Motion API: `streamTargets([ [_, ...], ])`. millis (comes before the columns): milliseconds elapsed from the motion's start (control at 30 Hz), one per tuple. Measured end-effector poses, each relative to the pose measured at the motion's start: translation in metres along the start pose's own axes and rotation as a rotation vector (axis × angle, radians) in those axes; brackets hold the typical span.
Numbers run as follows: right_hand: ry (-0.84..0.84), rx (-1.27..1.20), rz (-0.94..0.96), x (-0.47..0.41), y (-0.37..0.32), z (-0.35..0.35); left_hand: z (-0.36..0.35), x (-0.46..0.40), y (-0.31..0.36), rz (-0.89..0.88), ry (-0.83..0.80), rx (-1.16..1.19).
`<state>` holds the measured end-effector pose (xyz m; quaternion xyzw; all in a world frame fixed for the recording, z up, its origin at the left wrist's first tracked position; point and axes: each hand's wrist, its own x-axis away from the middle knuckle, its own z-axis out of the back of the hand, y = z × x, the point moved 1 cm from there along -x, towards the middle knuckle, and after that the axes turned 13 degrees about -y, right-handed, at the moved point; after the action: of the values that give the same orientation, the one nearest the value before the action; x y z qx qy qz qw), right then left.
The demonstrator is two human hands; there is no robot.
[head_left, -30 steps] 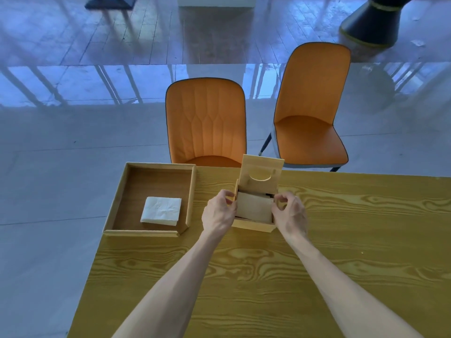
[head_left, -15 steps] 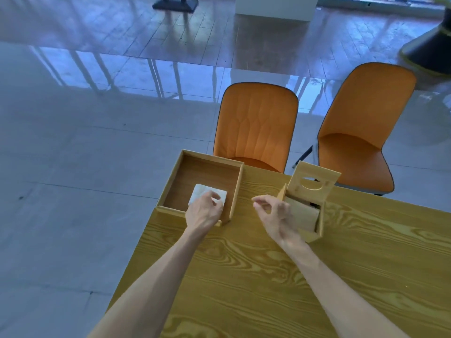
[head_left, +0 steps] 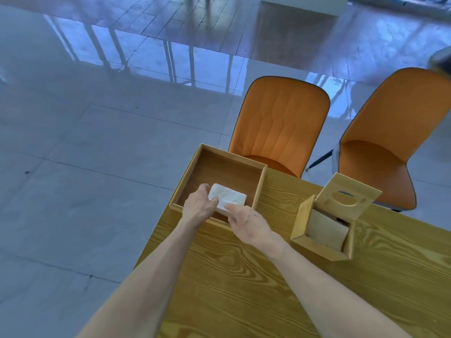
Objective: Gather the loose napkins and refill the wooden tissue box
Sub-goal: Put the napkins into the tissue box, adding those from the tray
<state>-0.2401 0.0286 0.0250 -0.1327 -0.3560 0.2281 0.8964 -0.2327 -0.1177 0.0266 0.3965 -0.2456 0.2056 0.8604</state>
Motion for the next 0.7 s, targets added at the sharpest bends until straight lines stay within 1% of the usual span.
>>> streamTargets([
  [67, -0.009, 0.017, 0.031, -0.003, 0.001, -0.004, 0.0, -0.005, 0.0, 0.014, -0.027, 0.007],
  [267, 0.003, 0.027, 0.048, -0.007, 0.007, -0.007, -0.002, -0.013, 0.003, 0.047, -0.035, 0.034],
  [400, 0.006, 0.008, 0.05, -0.004, 0.011, -0.008, -0.001, -0.02, 0.004, 0.137, -0.074, 0.221],
  [467, -0.001, 0.001, 0.055, -0.002, 0.012, -0.009, 0.0, -0.023, 0.005, 0.167, -0.101, 0.259],
  [600, 0.001, -0.02, 0.06, -0.002, 0.014, -0.012, -0.003, -0.031, 0.0, 0.16, -0.178, 0.246],
  [700, -0.004, -0.022, 0.071, -0.001, 0.014, -0.011, -0.003, -0.032, -0.002, 0.159, -0.197, 0.268],
])
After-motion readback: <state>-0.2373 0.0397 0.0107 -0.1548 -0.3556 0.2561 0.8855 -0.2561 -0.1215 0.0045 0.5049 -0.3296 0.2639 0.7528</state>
